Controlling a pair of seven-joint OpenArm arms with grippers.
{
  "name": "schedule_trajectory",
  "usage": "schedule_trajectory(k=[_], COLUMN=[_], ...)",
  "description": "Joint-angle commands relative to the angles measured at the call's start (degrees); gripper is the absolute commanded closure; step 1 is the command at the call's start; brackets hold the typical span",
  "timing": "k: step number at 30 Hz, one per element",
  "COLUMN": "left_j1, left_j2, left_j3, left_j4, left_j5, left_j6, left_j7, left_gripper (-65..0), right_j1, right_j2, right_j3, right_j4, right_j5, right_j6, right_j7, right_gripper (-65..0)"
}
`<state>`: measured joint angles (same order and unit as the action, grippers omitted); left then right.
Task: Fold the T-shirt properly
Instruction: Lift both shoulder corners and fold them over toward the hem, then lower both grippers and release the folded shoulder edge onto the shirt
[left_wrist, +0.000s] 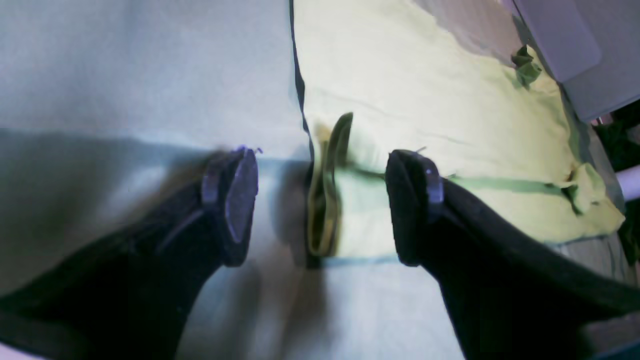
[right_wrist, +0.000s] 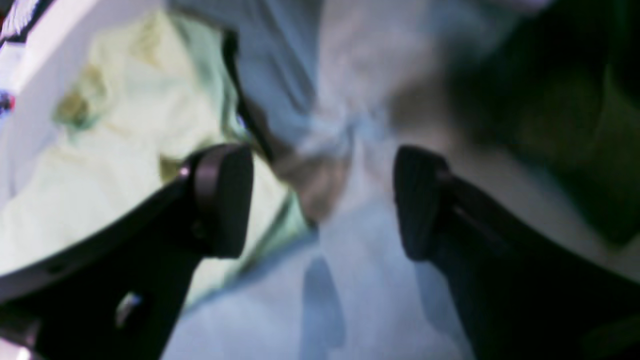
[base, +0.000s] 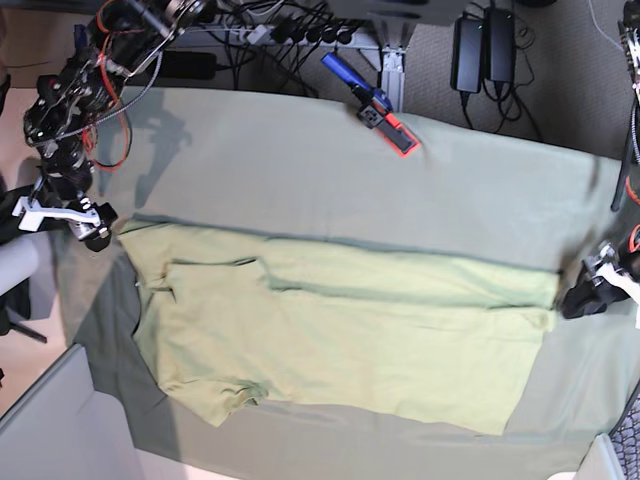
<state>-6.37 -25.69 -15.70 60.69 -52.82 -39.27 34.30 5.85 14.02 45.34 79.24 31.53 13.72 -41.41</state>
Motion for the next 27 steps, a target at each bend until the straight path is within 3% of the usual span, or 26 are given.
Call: schedule_trajectory(k=[1, 12, 27], left_j1=[-0.74, 0.70, 3.48], left_j2=[-1.11, -0.66, 4.50], left_j3=[-0.26, -0.31, -3.61], left_j4=[0.85, 0.85, 0.83], left_j5=[-1.42, -4.39, -4.94], left_j6=[-0.73, -0.73, -0.73], left_j7=[-1.03, -0.81, 0.31], left_gripper=[-43.1, -43.1, -43.2], right_j1=[0.76, 1.27, 3.19], right_j2=[0.52, -4.52, -4.87], right_j3=[-0.15, -4.17, -4.98], right_j4=[0.39, -2.01, -5.86], right_j5=[1.57, 2.34, 1.29], right_j6=[1.09, 1.11, 1.11], right_j7=[1.09, 4.98, 7.17], right_gripper=[-43.3, -43.3, -43.3])
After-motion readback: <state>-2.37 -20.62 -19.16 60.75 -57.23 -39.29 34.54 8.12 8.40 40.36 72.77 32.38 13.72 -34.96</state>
